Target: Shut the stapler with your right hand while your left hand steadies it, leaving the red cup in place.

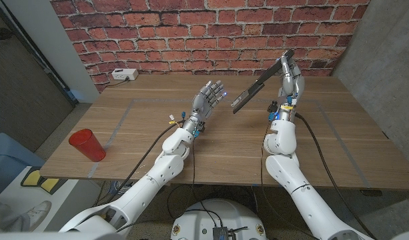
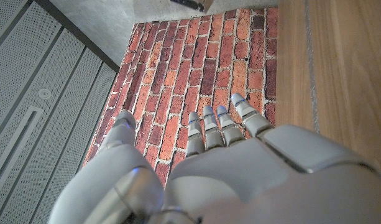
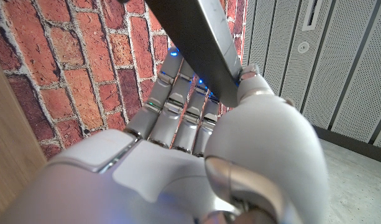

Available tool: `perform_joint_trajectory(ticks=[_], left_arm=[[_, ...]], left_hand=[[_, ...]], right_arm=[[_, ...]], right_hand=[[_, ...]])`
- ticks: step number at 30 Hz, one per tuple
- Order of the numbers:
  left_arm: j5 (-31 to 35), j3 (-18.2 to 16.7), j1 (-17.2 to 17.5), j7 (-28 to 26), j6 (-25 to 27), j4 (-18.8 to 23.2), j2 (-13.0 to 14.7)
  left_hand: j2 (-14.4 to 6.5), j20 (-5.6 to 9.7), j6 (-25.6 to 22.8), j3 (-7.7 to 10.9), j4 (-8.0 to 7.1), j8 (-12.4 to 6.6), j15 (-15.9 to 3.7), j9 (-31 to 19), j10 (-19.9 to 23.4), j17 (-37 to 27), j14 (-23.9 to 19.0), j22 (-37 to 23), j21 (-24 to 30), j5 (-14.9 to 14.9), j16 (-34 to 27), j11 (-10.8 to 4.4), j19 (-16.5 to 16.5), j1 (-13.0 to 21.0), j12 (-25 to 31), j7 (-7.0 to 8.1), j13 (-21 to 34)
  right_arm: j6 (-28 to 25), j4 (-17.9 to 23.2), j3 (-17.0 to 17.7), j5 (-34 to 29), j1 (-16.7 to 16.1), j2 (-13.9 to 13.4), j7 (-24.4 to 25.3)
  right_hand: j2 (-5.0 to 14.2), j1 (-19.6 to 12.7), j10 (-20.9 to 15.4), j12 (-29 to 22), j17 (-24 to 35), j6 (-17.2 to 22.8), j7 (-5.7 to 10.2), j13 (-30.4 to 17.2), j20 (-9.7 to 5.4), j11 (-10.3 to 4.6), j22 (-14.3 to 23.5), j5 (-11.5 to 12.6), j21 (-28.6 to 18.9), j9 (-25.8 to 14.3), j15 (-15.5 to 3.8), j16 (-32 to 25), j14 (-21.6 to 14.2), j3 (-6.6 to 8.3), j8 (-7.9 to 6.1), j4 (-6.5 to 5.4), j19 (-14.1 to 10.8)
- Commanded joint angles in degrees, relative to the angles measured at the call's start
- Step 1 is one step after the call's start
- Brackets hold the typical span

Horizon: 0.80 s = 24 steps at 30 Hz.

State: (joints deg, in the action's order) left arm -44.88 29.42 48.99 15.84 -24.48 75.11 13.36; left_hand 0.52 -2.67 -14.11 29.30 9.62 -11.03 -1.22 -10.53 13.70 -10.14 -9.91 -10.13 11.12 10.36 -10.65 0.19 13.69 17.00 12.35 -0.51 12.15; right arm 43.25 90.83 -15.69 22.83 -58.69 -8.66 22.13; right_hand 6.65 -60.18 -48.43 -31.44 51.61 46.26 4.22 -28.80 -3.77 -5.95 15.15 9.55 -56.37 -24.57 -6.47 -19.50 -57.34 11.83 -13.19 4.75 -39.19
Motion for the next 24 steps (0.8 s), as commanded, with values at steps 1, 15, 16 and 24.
perform_joint_trajectory(ticks=[1,15,16,24], left_arm=[[-1.03,0.13,0.34,0.83,0.13,-0.37,-1.05],[1.04,1.25,-0.42,1.42,-1.25,-2.56,-1.93],[1.05,1.25,-0.41,1.42,-1.24,-2.56,-1.93],[1.77,1.60,-0.13,0.92,-1.41,-2.22,-1.87]], left_hand=[[-0.28,0.13,-1.11,0.75,0.23,-0.57,-0.32,-0.35,0.74,-0.06,-0.26,-0.05,0.25,-0.17,-0.17,-0.15,0.36,1.80,0.75,-0.94,0.22],[2.33,-0.51,7.20,-0.40,0.09,0.80,0.09,-1.65,-2.23,-0.15,1.23,-0.07,0.07,-0.34,0.07,-1.02,-0.15,4.57,0.15,1.77,0.80],[2.38,-0.51,7.24,-0.42,0.09,0.76,0.04,-1.64,-2.22,-0.15,1.26,-0.07,0.07,-0.33,0.08,-1.03,-0.16,4.62,0.17,1.68,0.81],[3.45,-0.19,7.44,-1.01,-0.09,-0.53,-0.94,-0.88,-1.03,-0.20,0.33,-0.10,0.29,-0.08,-0.32,-1.82,0.27,6.44,1.08,3.00,1.25]], right_arm=[[1.27,-1.43,0.43,0.49,0.94,1.20,0.22],[3.13,-2.39,1.26,-3.79,1.23,3.04,2.67],[3.14,-2.40,1.27,-3.79,1.23,3.05,2.66],[3.86,-3.55,1.34,-5.68,1.66,4.05,3.72]], right_hand=[[2.42,-1.87,-4.13,-0.25,0.38,3.66,3.84,-0.03,-8.12,-4.26,-0.20,0.36,-0.76,-0.35,-6.85,0.15,-2.97,11.96,0.09,3.71,0.10],[2.37,-1.61,-3.92,-0.14,0.61,3.74,3.98,-0.02,-8.18,-4.21,-0.79,0.38,-1.75,-0.39,-6.84,0.58,-3.03,12.10,0.29,3.67,0.94],[2.37,-1.61,-3.88,-0.15,0.61,3.70,3.99,-0.06,-8.18,-4.29,-0.81,0.38,-1.78,-0.39,-6.84,0.60,-3.01,12.11,0.32,3.68,0.98],[2.35,-1.53,-3.67,-0.15,0.76,3.66,4.08,-0.27,-8.16,-4.32,-1.11,0.38,-2.41,-0.58,-6.81,0.89,-2.85,12.20,0.34,3.70,1.38]])
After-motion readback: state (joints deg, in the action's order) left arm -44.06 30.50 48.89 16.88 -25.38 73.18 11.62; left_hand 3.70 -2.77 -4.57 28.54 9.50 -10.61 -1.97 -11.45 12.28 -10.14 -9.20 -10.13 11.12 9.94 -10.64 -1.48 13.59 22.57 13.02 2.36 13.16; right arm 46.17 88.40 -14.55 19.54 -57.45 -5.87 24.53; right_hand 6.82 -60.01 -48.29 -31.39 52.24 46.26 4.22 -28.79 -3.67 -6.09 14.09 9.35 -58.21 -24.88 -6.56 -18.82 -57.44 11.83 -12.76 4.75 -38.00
